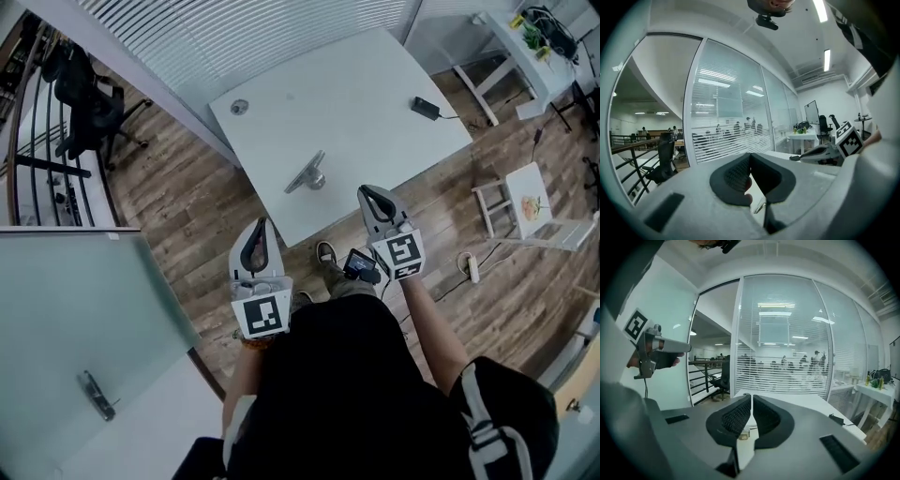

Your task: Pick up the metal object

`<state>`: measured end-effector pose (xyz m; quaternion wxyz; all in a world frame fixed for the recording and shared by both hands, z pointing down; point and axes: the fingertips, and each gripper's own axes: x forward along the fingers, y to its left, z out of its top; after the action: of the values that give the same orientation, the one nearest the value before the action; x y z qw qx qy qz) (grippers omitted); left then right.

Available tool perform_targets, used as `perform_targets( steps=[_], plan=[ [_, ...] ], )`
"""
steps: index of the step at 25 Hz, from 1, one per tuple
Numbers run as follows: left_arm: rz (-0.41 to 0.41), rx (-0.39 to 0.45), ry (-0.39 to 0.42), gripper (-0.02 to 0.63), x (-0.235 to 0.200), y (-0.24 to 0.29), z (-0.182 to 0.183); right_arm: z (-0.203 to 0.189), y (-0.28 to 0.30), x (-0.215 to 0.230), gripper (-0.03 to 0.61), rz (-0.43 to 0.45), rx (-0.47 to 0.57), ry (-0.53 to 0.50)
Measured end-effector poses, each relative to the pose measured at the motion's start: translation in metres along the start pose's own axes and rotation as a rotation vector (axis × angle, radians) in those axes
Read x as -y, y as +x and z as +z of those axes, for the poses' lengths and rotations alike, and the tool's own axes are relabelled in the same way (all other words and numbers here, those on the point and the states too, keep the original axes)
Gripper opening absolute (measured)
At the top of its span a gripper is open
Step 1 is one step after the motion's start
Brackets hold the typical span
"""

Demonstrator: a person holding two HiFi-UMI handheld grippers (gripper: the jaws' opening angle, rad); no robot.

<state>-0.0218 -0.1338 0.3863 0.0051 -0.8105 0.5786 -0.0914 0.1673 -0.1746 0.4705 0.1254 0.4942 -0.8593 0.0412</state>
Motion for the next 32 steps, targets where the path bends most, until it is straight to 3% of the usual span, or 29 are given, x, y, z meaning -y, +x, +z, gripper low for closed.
perform_targets(
  steps=[8,16,32],
  plan=[
    [0.1,-0.112,-0.039,0.015,-0.003,0.022,-0.025,-0.061,0.063,0.017,0.006,0.152,-0.116,-0.005],
    [0.087,-0.155,-0.018,0.015,-0.014,0.045,-0.046,-0.103,0.099,0.013,0.015,0.188,-0.176,0.008],
    [0.102,-0.184,-0.011,0.015,-0.037,0.057,-0.052,-0.172,0.134,-0.008,0.195,0.252,-0.355,0.031]
  ],
)
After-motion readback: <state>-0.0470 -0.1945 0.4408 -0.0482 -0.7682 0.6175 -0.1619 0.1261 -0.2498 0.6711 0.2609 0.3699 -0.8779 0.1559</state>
